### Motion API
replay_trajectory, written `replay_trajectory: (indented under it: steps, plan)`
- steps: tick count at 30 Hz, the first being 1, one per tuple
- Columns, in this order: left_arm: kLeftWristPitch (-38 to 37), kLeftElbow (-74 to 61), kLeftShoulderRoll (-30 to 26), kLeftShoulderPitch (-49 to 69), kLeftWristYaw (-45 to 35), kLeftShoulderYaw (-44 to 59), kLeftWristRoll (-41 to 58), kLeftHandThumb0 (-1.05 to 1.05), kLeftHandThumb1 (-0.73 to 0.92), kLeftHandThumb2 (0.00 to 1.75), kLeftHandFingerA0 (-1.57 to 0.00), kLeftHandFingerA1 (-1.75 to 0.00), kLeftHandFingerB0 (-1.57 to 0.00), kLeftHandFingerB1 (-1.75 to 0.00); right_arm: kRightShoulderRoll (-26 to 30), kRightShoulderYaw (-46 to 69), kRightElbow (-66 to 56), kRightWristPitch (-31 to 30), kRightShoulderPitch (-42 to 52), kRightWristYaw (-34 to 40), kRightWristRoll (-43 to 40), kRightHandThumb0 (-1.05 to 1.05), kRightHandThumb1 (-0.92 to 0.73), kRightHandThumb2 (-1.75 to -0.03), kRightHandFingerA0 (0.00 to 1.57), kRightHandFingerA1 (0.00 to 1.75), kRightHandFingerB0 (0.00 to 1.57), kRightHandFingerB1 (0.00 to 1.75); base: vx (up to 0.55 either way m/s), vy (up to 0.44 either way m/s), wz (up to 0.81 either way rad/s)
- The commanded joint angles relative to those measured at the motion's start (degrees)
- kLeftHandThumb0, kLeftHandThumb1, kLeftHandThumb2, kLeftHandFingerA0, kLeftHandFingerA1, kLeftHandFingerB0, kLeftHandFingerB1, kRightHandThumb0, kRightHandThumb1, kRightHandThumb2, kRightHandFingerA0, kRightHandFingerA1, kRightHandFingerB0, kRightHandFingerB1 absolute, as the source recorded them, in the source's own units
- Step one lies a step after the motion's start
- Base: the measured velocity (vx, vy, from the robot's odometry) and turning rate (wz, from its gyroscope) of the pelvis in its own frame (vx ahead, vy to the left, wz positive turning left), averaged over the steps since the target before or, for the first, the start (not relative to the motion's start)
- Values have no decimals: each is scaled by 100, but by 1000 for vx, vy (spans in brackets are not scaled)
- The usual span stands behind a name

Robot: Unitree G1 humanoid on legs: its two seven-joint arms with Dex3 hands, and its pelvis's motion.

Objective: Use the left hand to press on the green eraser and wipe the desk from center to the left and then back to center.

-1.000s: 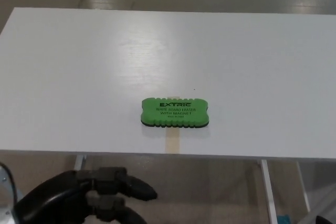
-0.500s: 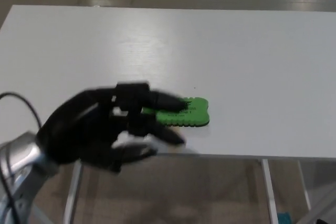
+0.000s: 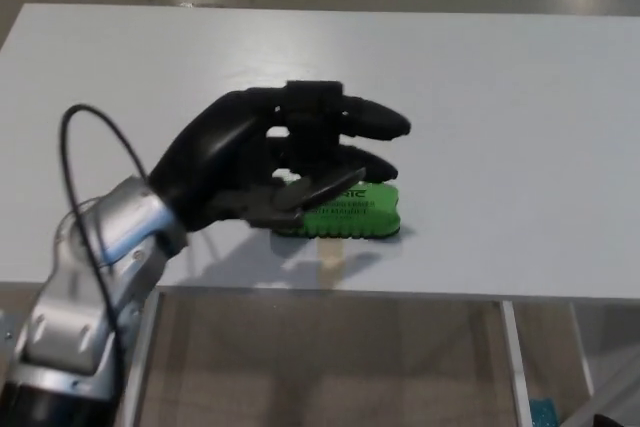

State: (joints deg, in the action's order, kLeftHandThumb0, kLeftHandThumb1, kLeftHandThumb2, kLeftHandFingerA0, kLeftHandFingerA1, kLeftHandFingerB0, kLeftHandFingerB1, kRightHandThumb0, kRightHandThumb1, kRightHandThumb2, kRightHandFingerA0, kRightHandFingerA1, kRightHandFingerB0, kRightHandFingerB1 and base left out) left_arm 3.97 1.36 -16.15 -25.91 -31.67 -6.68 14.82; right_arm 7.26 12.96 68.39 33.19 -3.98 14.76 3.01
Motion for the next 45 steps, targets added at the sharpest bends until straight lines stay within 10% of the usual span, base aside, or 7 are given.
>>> replay_trajectory:
  steps: [1, 2, 15, 19, 20, 35, 45]
  plan:
    - [-834, 1616, 342, -795, 1468, -632, -1872, -17, 83, 65, -81, -45, -90, -48, -52, 45, 31, 112, 135, 22, -128, -36, -76, -63, 53, 51, 53, 44, 0, 0, 0]
    - [-853, 1845, 382, -890, 1577, -667, -1938, -17, 82, 65, -83, -46, -93, -50, -51, 28, 25, 110, 143, 53, -105, -35, -63, -100, 46, 62, 46, 60, 0, 0, 0]
    - [-874, 3734, 1051, -1769, 2516, -296, -1705, -15, 82, 65, -98, -62, -94, -74, -30, -4, 9, 73, 117, 60, -100, -36, -64, -101, 48, 62, 52, 64, 0, 0, 0]
    - [-930, 4097, 1332, -1925, 2963, -53, -1635, -15, 85, 66, -98, -68, -94, -74, -29, -6, 18, 27, 92, 40, -106, -34, -62, -101, 46, 61, 53, 65, 0, 0, 0]
    - [-944, 4208, 1428, -1978, 3124, 18, -1621, -16, 85, 65, -99, -71, -93, -75, -23, -17, 21, 22, 94, 56, -89, -37, -76, -63, 55, 48, 58, 51, 0, 0, 0]
    - [-1223, 4974, 2127, -2305, 3691, 810, -1283, -12, 81, 78, -94, -123, -85, -107, -23, -85, -6, 74, 130, 109, -41, -37, -76, -63, 55, 50, 61, 48, 0, 0, 0]
    - [-1329, 5213, 2124, -2213, 3736, 811, -1505, -11, 77, 80, -95, -120, -86, -106, -31, -74, 7, 43, 101, 119, -79, -37, -76, -63, 55, 47, 62, 46, 0, 0, 0]
